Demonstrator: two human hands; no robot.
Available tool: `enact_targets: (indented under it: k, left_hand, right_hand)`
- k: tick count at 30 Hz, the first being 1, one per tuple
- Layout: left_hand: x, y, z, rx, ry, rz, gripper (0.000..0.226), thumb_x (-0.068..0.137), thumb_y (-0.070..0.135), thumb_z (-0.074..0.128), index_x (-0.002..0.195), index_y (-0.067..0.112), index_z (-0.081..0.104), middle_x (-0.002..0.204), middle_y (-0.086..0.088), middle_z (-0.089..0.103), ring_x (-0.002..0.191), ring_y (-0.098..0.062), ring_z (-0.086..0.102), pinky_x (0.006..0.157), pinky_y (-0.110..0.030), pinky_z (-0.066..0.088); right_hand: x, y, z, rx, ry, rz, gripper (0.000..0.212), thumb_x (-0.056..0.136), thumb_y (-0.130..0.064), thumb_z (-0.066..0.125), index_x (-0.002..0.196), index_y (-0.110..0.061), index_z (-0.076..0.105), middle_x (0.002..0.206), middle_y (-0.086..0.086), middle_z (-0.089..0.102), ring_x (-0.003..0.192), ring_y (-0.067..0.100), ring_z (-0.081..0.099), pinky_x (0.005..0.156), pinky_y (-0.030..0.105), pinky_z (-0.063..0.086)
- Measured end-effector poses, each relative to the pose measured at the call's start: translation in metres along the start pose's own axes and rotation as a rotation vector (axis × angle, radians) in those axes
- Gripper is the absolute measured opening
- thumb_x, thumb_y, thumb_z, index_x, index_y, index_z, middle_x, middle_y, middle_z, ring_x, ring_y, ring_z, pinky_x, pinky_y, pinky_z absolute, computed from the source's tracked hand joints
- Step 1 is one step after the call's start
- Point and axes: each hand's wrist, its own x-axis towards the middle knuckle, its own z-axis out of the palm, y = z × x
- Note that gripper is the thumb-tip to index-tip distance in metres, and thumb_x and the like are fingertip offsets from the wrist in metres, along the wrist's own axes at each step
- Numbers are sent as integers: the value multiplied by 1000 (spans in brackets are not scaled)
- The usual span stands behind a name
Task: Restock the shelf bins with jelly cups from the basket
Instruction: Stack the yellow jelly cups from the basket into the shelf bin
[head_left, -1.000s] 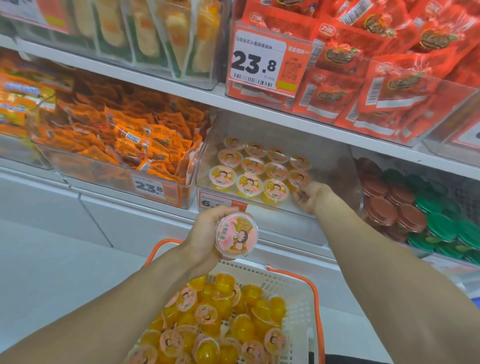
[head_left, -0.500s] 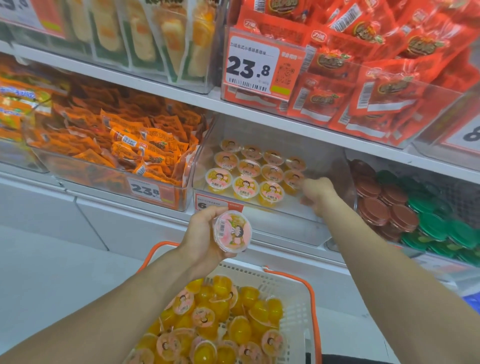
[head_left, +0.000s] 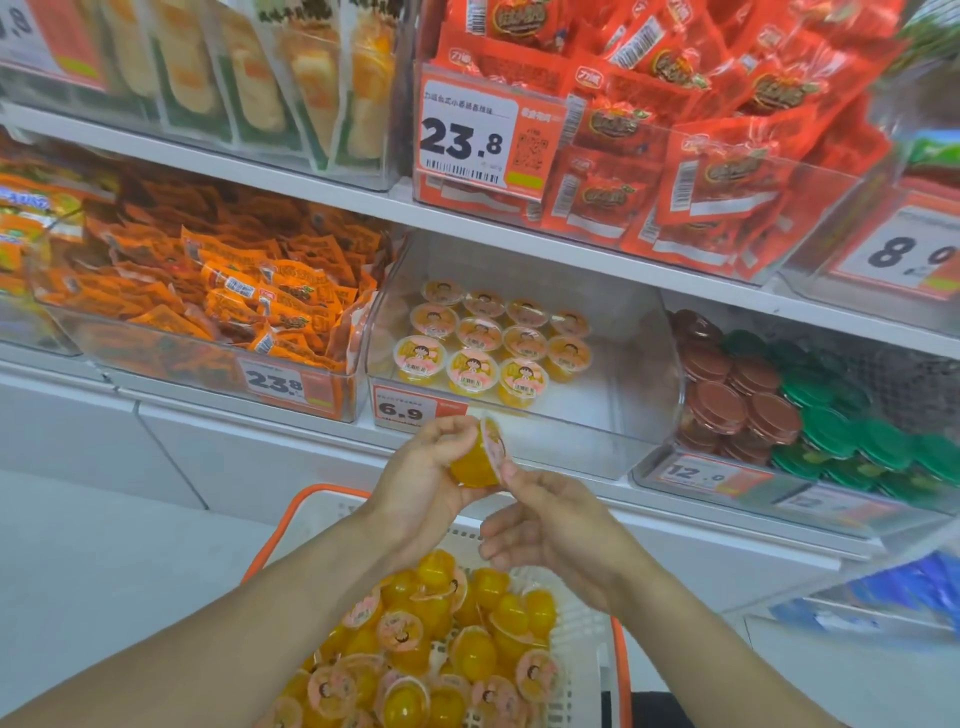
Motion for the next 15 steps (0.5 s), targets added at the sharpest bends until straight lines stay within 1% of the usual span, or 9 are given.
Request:
enact_targets:
  k: [1,3,5,7,10,11,12,13,15]
  left_hand:
    - [-1,-1,0,44,11,38,43,82,15,68,121,3,53,113,-21,57,99,-33,62,88,-45,55]
    - [-1,-1,-2,151,2,111,42,78,10,77,116,7,58,117,-18,57,96,-27,64,87,-40,55]
    - [-3,-1,-3,253,-38,179,41,79,13,75,117,9,59,121,-10,62,104,-24,66,92,-35,53]
    - [-4,1,-4,474,-83,320,37,87,17,74,121,13,59,123,1,67,116,-16,63,95,-26,50]
    - [-4,-1,-10,923,-56,541,34,98,19,62,126,37,55,129,21,57,125,2,49,100,-8,36]
    - [-4,-2,-11,1046,-12,606,36,99,18,58,128,39,54,134,22,51,129,5,42,102,-6,30]
    - [-3,-4,-14,1156,30,680,37,98,17,56,130,36,54,138,18,47,133,4,37,106,-8,26]
    - [1,-6,-18,1267,61,739,39,94,18,54,132,30,53,143,13,43,139,-2,32,112,-14,23]
    - [7,-9,-25,1457,94,774,49,88,20,52,136,22,51,150,4,37,148,-14,21,118,-26,16]
  right_hand:
    - [-1,4,2,104,-3,41,46,92,-38,64,113,2,56,81,21,69,68,29,70,59,33,57]
    - [0,7,2,309,-1,33,31,92,-27,65,100,2,63,79,19,69,67,24,69,58,28,57]
    - [3,7,-2,411,10,-41,19,92,-17,64,93,1,65,74,13,67,62,16,65,57,22,55]
    - [5,2,-8,423,57,-134,16,87,-11,65,95,2,65,69,9,64,56,12,60,54,19,53]
    - [7,-16,-20,231,245,-339,16,84,-2,68,97,4,60,62,12,65,49,14,59,48,21,50]
    - [9,-26,-26,154,324,-413,12,86,3,67,95,2,59,60,12,65,47,15,59,46,22,49]
    - [13,-37,-32,79,404,-478,11,87,5,66,92,0,58,58,10,66,46,16,59,45,24,49]
    - [20,-49,-39,0,487,-526,10,89,4,66,91,-1,59,57,9,67,46,17,60,45,25,50]
    - [39,-69,-56,-169,632,-545,6,90,-3,68,90,-4,62,56,8,68,47,18,62,50,29,53]
